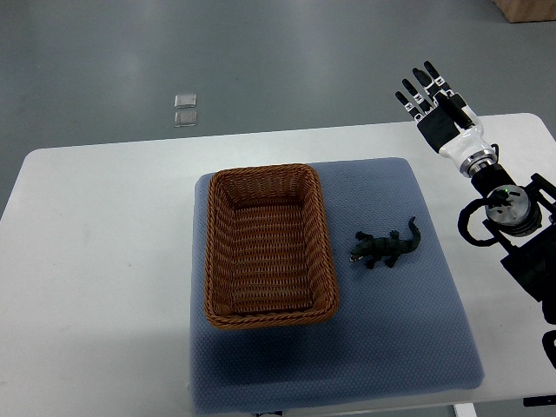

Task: Place crocodile in brown basket with right hand
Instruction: 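Swing the right hand over the mat toward the toy crocodile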

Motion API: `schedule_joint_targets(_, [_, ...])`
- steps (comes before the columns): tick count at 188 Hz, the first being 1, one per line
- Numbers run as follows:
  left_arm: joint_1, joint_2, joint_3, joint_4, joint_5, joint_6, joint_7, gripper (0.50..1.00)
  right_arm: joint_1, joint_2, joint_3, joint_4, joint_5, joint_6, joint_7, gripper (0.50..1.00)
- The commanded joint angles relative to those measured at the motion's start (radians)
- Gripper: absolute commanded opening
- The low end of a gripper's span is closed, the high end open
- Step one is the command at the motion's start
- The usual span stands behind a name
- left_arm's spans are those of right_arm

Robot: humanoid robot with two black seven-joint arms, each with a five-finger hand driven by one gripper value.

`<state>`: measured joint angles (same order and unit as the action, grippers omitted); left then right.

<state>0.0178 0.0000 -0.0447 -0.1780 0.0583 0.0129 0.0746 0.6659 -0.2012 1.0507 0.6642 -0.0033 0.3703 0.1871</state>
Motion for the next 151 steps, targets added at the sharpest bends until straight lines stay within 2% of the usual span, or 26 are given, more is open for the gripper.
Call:
schedule_joint_targets(1, [0.001,0.0,-0.001,0.0,0.0,0.001,0.001,1.0,0.0,0.0,0.002,0.0,-0.001,-0.001,0.002,0.954])
schedule_joint_targets(36, [0.001,0.0,-0.003,-0.005,-0.002,0.001,-0.001,1.0,0.001,0.0,0.0,0.0,-0.001,-0.005,0.002,0.954])
schedule_joint_targets(100, [-0.001,0.0,-0.001,-0.009,0.0,0.001,-0.001,1.0,0.011,-0.017,-0.017,0.003,-0.03,0.03,-0.015,0.954])
schedule_joint_targets(122, [-0.001,0.0,-0.001,-0.012,0.0,0.001,-0.001,1.0,0.023,-0.035,-0.071,0.034,-0.173,0.07,-0.034,0.954])
schedule_joint_targets(138, [-0.001,0.0,0.0,-0.012,0.0,0.001,-0.001,1.0,0.064,-0.096,-0.092,0.06,-0.356,0.113,-0.038,0.954])
schedule_joint_targets(151, [-0.001,0.0,0.002,-0.014,0.0,0.001,-0.001,1.0,0.095,-0.142,-0.113,0.08,-0.532,0.133,-0.074,0.954])
